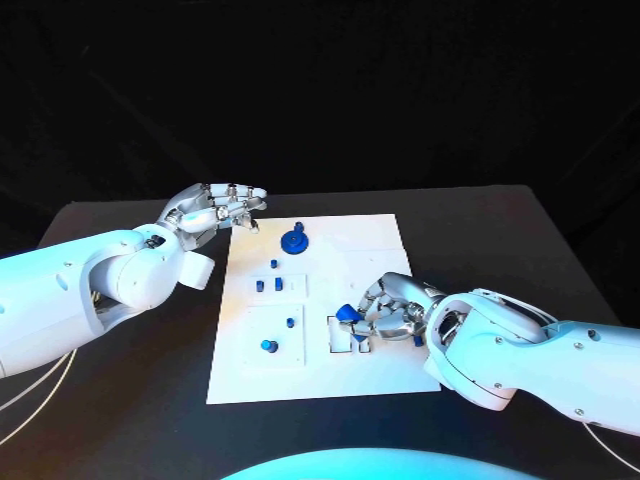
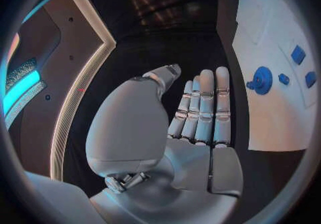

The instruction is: Assemble the parts on the task board

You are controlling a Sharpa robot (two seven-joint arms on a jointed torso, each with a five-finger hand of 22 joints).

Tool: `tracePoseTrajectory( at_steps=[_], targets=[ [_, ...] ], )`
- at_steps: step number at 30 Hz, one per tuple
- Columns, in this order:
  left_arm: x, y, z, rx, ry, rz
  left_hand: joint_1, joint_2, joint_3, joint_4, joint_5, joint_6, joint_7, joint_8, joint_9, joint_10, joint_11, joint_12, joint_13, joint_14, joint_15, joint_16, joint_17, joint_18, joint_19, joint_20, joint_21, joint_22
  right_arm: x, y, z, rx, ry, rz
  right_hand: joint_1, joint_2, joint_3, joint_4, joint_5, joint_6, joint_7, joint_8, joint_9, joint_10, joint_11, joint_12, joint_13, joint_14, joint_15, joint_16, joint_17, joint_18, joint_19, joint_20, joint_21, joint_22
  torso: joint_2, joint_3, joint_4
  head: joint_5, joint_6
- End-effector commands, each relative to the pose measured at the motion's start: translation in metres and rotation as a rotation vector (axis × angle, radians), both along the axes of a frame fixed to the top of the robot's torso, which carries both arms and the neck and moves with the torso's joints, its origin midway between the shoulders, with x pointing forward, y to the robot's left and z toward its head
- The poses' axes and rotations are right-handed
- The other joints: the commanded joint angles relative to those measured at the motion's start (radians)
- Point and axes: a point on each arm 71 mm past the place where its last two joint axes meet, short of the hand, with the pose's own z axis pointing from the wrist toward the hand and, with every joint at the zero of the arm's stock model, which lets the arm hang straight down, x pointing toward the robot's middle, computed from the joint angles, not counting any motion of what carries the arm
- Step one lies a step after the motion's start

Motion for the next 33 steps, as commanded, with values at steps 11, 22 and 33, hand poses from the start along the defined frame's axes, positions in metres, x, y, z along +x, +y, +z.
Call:
tracePoseTrajectory(
  at_steps=[11, 22, 33],
  targets=[
    [-0.001, -0.003, 0.001, -0.007, -0.010, -0.018, -0.005, 0.006, -0.006, 0.006, -0.004, -0.015, 0.000, -0.004, 0.000, -0.012, 0.002, 0.003, -0.002, -0.004, 0.005, -0.007, 0.001, 0.014, 0.006, 0.005, -0.008, -0.004, 0.001, 0.008, -0.015, -0.094, 0.068, 0.039, -0.027, -0.009, -0.016, -0.002, -0.036, 0.044, -0.045, 0.014, 0.013, 0.074, -0.007, -0.001, 0.217, 0.087, -0.009, 0.004, 0.173, -0.019, 0.085, -0.009, 0.021, 0.240, 0.001, 0.0001, 0.0004, 0.006, -0.005],
    [-0.001, -0.003, 0.002, -0.006, -0.012, -0.018, -0.005, 0.006, -0.007, 0.006, -0.003, -0.017, 0.000, -0.004, 0.000, -0.014, 0.002, 0.002, -0.002, -0.004, 0.005, -0.007, 0.001, 0.014, 0.006, 0.005, -0.009, -0.005, 0.004, 0.010, -0.017, -0.100, 0.037, 0.029, -0.034, -0.011, -0.020, 0.000, -0.041, 0.044, -0.045, 0.016, 0.014, 0.074, -0.007, -0.002, 0.217, 0.087, -0.009, 0.004, 0.174, -0.019, 0.085, -0.009, 0.021, 0.240, 0.000, 0.0006, 0.0015, 0.009, -0.005],
    [-0.001, -0.002, 0.002, -0.005, -0.011, -0.017, -0.005, 0.006, -0.007, 0.007, -0.004, -0.018, 0.000, -0.005, 0.000, -0.015, 0.002, 0.002, -0.002, -0.005, 0.006, -0.008, 0.001, 0.014, 0.006, 0.005, -0.010, -0.006, 0.003, 0.012, -0.018, -0.098, 0.033, 0.032, -0.139, 0.031, -0.059, 0.002, -0.091, 0.041, -0.047, 0.032, 0.023, 0.075, -0.008, -0.003, 0.217, 0.087, -0.009, 0.004, 0.175, -0.019, 0.085, -0.010, 0.023, 0.240, -0.001, 0.0003, -0.0002, 0.012, -0.005]
  ],
)
